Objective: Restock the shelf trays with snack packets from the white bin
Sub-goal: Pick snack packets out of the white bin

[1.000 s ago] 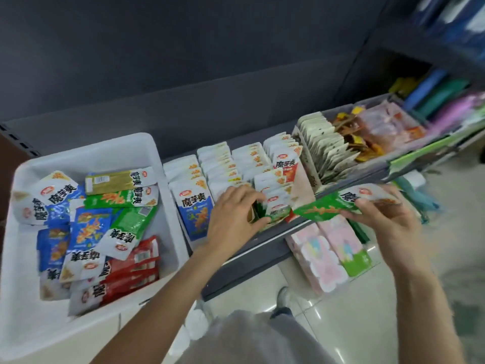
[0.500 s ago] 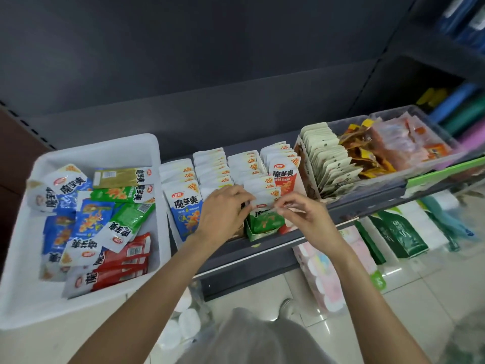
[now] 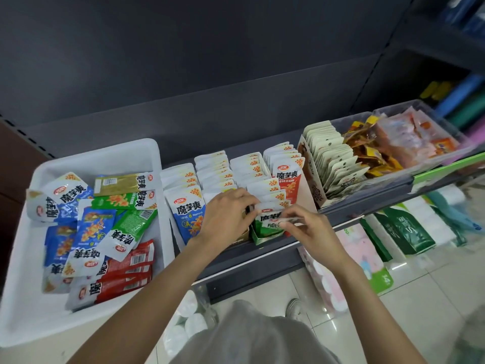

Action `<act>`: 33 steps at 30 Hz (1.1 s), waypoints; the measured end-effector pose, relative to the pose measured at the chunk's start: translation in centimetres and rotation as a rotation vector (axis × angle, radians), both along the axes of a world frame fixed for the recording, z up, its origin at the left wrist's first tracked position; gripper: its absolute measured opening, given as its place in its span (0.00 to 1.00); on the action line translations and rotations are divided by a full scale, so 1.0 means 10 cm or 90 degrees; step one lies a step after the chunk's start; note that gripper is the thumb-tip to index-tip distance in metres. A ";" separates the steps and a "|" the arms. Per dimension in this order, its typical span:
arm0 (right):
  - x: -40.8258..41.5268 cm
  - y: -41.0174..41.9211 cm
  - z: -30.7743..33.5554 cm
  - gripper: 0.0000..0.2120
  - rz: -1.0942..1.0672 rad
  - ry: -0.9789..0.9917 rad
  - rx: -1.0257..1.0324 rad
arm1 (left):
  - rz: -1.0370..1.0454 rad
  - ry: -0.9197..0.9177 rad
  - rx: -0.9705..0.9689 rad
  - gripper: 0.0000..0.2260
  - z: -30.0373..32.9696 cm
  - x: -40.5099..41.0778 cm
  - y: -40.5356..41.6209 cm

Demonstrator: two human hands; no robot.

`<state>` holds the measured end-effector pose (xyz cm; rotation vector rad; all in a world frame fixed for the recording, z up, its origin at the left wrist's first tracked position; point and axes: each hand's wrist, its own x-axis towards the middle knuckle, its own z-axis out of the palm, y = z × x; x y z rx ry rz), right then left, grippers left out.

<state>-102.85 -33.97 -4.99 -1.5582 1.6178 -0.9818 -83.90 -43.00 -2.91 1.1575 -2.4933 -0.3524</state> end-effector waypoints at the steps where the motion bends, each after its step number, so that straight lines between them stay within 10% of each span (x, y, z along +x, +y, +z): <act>1: 0.02 -0.04 -0.04 0.03 -0.007 0.049 -0.022 | -0.001 -0.002 0.002 0.08 0.00 0.00 0.00; 6: 0.16 -0.20 -0.21 0.09 -0.089 0.261 -0.122 | 0.001 0.010 0.026 0.09 -0.01 0.04 -0.03; 13: 0.29 0.02 0.18 0.17 -0.275 0.101 -0.173 | -0.039 0.146 0.055 0.08 0.15 0.28 0.07; 20: 1.03 -0.18 0.76 0.05 0.006 0.065 -0.212 | 0.132 0.308 -0.144 0.11 0.19 1.47 0.09; 26: 2.09 -0.78 0.64 0.08 0.333 0.236 -0.055 | 0.314 0.155 -0.113 0.12 0.02 2.60 -0.13; 33: 3.09 -1.81 0.18 0.14 0.294 0.523 -0.011 | 0.293 -0.120 0.105 0.18 -0.43 2.94 -0.56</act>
